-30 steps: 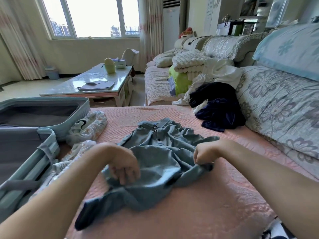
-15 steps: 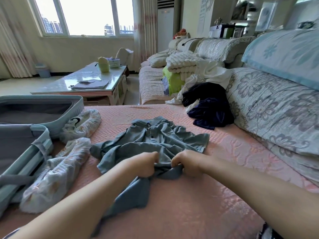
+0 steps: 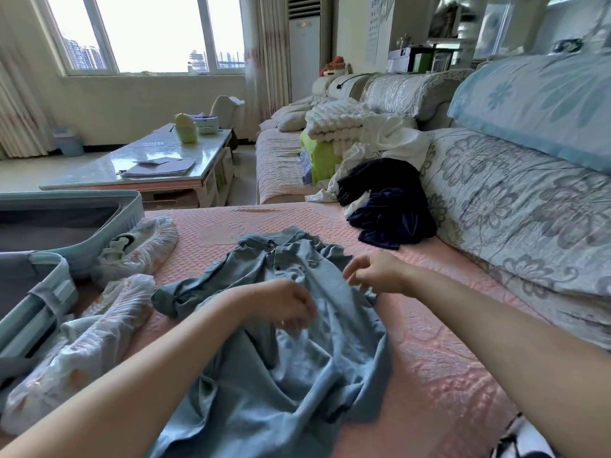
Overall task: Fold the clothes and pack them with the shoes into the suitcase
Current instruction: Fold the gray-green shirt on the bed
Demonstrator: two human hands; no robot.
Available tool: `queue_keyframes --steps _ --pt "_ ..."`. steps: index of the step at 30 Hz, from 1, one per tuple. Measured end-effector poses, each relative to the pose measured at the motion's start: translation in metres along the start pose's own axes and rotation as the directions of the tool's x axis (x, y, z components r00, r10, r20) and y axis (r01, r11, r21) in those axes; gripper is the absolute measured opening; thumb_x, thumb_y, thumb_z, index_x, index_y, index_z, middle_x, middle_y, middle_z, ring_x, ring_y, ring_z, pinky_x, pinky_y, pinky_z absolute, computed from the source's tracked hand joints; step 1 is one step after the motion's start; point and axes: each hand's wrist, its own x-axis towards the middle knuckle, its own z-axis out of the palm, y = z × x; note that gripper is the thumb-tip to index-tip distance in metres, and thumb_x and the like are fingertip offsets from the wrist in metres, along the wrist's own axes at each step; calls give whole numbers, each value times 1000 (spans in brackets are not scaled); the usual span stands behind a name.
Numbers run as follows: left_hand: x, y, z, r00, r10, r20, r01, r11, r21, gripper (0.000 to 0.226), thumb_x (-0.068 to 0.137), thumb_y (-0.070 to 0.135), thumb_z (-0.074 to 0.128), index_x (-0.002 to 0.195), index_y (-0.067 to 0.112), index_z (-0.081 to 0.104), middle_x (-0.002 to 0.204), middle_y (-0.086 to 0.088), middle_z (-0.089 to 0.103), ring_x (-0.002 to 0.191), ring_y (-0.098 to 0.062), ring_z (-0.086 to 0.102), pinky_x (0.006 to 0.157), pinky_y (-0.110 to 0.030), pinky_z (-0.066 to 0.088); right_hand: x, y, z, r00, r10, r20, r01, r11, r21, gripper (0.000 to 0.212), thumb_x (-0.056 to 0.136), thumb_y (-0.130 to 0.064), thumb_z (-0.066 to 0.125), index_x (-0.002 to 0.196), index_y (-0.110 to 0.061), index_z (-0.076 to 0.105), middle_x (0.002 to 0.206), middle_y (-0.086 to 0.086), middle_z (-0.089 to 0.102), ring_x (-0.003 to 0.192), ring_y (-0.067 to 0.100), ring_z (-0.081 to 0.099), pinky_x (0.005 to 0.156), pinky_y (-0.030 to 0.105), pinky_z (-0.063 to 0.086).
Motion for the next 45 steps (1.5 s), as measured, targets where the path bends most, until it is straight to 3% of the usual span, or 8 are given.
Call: queue_keyframes --steps 3,10,19,24,28,35,42,45 --pt "29 14 -7 969 72 -234 -31 984 175 32 91 6 46 91 26 71 70 15 70 67 -7 67 56 -18 51 24 14 -11 978 -40 -204 17 993 -114 35 87 0 48 81 -26 71 91 -3 72 88 16 67 81 32 57" --pt "117 31 -10 906 186 -381 -40 933 359 29 100 17 42 113 27 67 111 1 66 87 -19 65 74 -32 55 98 54 -25 980 35 -194 -123 877 -465 40 96 -25 51 134 -26 61 139 2 61 125 25 58 105 36 47" --pt "199 0 -13 895 188 -405 89 814 574 46 102 39 40 146 28 36 152 -2 39 139 -25 34 112 -44 32 132 83 -24 992 -56 -116 -17 832 -555 37 100 -29 47 136 -29 54 134 8 61 120 30 59 96 34 48" --pt "216 -14 -18 931 125 -341 90 830 550 65 99 40 45 156 31 17 161 -1 24 147 -26 22 118 -43 25 133 98 -80 930 69 -361 -351 455 -818 33 94 -10 47 123 -21 60 122 5 65 107 29 66 79 38 55" --pt "227 -24 -22 954 116 -276 71 809 584 48 100 45 44 147 34 41 153 1 39 140 -25 37 114 -43 33 143 97 -74 944 26 -330 -320 328 -889 37 92 -20 53 129 -24 55 127 3 57 118 25 55 97 41 41" --pt "253 -31 -60 853 162 -496 165 818 550 33 99 12 45 130 21 54 126 -3 53 112 -27 58 91 -43 53 181 73 -48 969 -68 -236 -104 756 -646 44 96 -13 41 136 -24 56 138 5 56 124 27 53 105 41 43" --pt "289 -29 -89 852 -74 -518 374 779 503 36 96 28 55 128 12 53 129 -12 58 112 -30 59 89 -42 50 213 90 -42 968 -76 -239 -138 637 -759 38 95 -50 56 122 -25 68 127 0 62 123 24 49 107 40 36" --pt "299 -27 -102 779 -36 -626 338 866 370 20 91 24 62 105 10 67 110 -14 67 97 -32 62 81 -39 54 223 92 -50 919 -93 -382 -185 756 -628 27 94 -41 57 110 -26 72 116 0 68 110 24 60 95 36 47"
